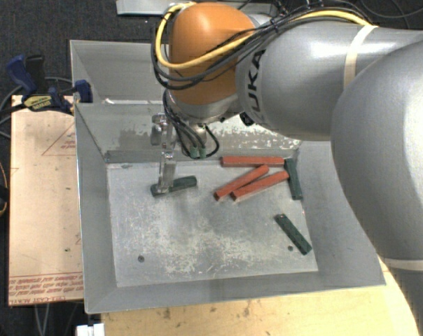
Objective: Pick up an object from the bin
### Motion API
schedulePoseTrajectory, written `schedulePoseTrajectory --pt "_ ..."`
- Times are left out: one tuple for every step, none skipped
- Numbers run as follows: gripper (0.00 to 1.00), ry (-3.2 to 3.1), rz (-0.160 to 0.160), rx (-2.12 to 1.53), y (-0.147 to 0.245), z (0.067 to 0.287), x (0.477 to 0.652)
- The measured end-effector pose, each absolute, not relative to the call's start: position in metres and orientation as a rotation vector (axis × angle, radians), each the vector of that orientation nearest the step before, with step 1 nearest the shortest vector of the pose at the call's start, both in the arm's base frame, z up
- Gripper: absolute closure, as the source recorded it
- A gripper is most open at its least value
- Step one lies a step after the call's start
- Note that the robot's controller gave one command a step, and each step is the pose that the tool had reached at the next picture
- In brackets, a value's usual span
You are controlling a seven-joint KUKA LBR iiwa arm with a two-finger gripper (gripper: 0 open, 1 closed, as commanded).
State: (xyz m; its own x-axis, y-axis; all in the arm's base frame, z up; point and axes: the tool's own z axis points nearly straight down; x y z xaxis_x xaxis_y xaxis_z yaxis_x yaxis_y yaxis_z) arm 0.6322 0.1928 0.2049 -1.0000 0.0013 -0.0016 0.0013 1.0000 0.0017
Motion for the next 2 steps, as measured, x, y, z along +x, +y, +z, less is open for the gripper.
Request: schedulePoseTrajectory --pt "0.00 3.088 0.002 -0.577 0.154 0.069 0.611" --pt "0.00 3.140 0.001 -0.044 0.093 0.071 0.657"
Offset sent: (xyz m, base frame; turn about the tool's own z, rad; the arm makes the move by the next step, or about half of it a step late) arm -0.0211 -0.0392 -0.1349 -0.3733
